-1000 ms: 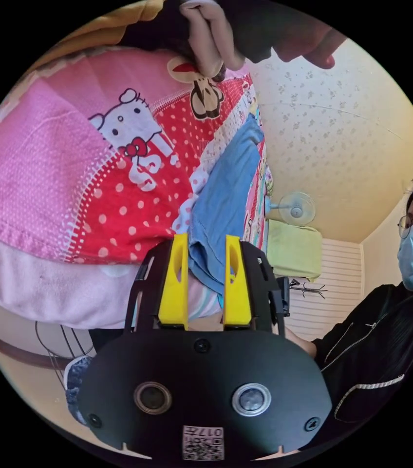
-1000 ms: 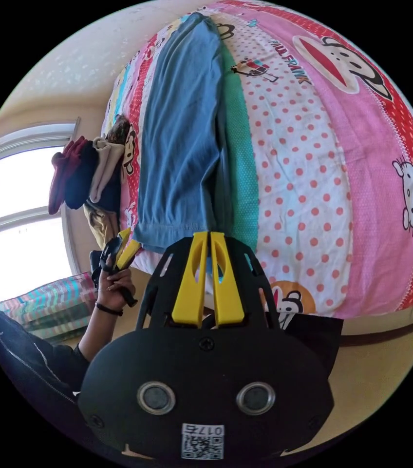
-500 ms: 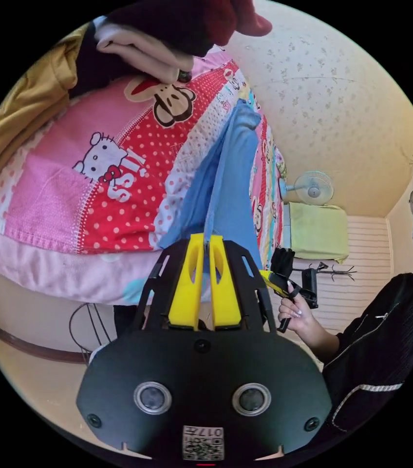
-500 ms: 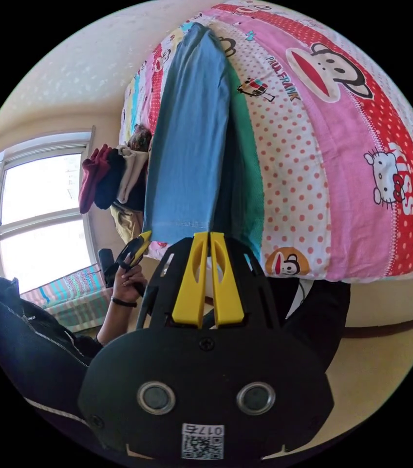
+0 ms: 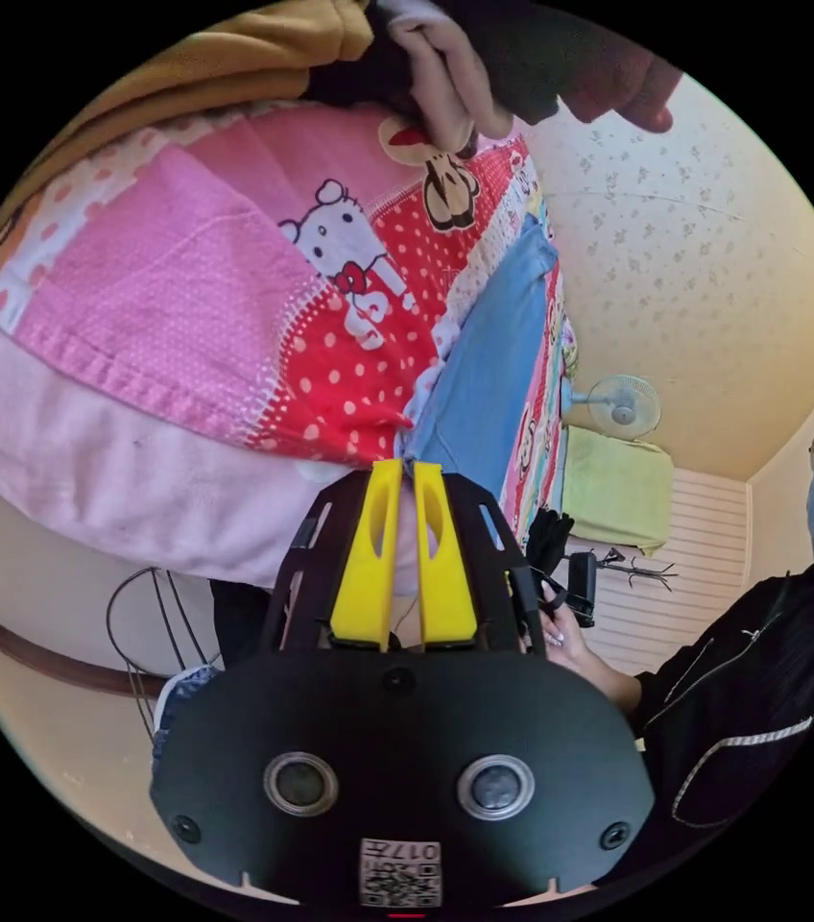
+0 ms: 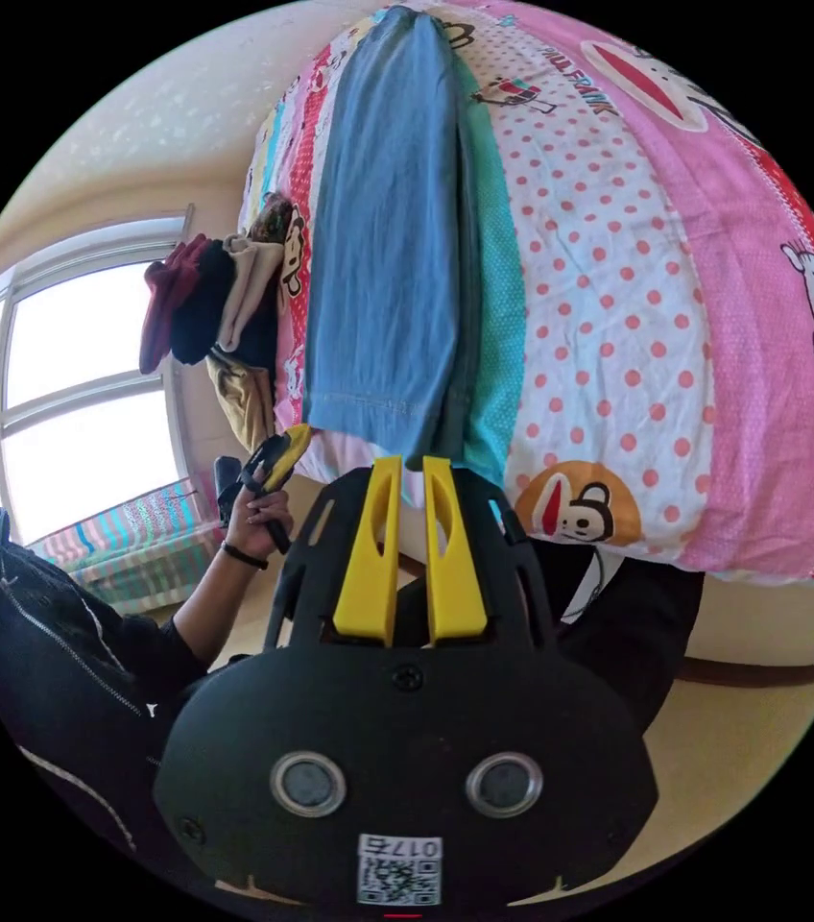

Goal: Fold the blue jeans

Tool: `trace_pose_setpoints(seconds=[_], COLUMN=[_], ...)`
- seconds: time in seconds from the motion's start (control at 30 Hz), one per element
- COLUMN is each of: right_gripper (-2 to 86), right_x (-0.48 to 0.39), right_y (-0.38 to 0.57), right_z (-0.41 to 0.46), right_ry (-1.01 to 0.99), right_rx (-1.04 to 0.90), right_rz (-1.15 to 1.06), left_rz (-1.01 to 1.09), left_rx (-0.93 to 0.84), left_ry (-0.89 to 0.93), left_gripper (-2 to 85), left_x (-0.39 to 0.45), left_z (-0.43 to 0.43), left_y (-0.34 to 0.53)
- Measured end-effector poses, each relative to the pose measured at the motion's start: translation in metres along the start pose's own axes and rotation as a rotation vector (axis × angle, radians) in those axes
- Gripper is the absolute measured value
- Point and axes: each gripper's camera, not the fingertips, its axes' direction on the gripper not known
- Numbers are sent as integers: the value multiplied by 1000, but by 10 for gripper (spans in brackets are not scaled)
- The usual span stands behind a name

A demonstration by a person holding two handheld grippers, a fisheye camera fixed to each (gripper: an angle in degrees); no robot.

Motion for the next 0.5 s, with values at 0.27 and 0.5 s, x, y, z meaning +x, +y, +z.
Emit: trace_pose_setpoints(seconds=[0.27,0.5], right_gripper=[114,92], right_x=[25,24], right_y=[-9,-10], right_z=[-32,13], right_ry=[-62,-51], right_rx=[91,-11], right_rz=[40,29], left_rz=[261,342], left_rx=[139,-115], left_ry=[-7,-175], left_gripper=[81,84], left_x=[50,65], left_z=[-49,40], left_y=[-1,-15])
